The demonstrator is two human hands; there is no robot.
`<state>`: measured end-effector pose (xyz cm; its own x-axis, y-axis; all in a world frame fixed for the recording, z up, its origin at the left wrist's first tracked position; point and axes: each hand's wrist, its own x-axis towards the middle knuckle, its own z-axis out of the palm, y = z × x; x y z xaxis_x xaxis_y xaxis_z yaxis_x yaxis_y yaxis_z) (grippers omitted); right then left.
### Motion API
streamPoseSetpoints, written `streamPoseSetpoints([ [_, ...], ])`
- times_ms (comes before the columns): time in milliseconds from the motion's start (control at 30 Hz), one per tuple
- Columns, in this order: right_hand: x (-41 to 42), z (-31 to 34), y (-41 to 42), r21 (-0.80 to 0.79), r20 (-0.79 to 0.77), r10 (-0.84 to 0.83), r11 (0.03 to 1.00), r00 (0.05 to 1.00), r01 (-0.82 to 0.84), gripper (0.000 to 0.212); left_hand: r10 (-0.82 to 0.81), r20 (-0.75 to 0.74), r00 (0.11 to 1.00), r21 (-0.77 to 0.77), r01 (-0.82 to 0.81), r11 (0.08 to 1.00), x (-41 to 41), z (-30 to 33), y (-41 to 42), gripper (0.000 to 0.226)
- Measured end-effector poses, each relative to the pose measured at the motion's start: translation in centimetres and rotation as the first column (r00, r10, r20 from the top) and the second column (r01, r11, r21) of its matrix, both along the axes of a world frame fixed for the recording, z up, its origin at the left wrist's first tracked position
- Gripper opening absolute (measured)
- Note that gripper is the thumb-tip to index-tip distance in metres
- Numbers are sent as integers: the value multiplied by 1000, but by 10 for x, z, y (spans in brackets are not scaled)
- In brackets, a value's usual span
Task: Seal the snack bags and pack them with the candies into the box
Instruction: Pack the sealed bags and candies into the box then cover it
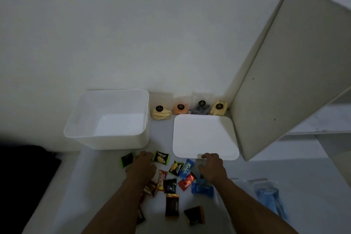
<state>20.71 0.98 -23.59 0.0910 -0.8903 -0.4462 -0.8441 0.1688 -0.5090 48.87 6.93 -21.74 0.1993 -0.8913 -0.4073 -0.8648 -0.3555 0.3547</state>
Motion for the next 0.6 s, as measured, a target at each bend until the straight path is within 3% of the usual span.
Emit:
streamPoseSetpoints([
  [167, 16, 8, 24, 33, -71, -13, 999, 997, 16, 49, -81, -21, 996, 31, 82, 996, 26, -7, 8, 31],
  [433, 34, 28, 45, 15, -111, -170, 985, 979, 173, 50, -162, -182, 970, -46, 156, 987, 23, 17, -8, 52],
  [600, 51, 50, 27, -56, -98, -215, 976, 972, 210, 48, -126, -321, 939, -43, 119, 992, 17, 31, -39, 67],
])
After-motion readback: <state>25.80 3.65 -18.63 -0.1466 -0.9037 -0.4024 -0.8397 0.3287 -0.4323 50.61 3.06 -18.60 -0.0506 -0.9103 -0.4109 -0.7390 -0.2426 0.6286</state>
